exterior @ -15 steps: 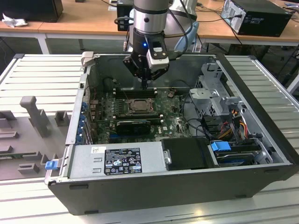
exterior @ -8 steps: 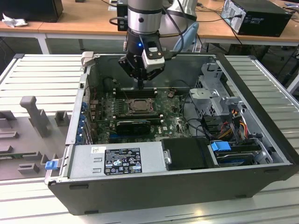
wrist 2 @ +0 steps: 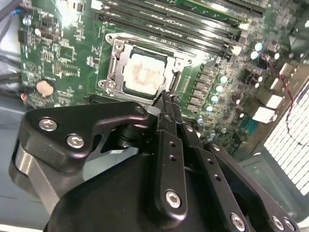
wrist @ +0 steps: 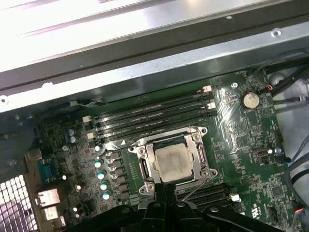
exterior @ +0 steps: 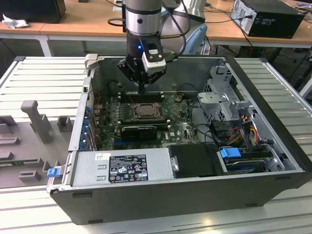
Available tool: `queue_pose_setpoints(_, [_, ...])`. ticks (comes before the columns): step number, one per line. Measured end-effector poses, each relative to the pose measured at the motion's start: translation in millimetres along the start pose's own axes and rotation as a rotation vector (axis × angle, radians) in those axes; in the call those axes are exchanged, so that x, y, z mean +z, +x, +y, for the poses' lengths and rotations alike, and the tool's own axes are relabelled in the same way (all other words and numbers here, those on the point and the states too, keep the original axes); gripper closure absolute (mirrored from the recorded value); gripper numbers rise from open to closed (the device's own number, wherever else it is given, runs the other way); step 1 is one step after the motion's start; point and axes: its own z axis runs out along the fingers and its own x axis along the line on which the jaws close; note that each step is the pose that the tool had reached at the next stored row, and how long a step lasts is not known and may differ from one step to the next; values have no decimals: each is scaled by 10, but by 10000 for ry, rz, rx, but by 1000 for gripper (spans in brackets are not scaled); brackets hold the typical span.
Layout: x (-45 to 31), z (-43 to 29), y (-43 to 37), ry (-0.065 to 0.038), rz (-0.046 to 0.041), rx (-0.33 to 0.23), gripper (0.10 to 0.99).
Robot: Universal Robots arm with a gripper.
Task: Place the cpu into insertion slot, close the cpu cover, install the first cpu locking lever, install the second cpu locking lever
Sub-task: 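Install the first cpu locking lever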
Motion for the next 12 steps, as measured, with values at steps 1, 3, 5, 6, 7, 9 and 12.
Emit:
queue_pose_setpoints(1, [2,0,0,-2,-3,-284,980])
queue_pose_setpoints(3, [4,0,0,-6,-8,-778,980])
queue_pose_setpoints(5, [7,0,1,-11,-14,-1449,980])
queue_pose_setpoints(6, [11,-15,67,-14,-17,-1560,980])
queue_pose_setpoints(7, [13,-29,128,-17,-24,-1562,980])
queue_pose_setpoints(9, [17,-49,214,-20,-28,-1571,980])
queue_pose_setpoints(12, [29,-51,226,-25,-32,-1971,980])
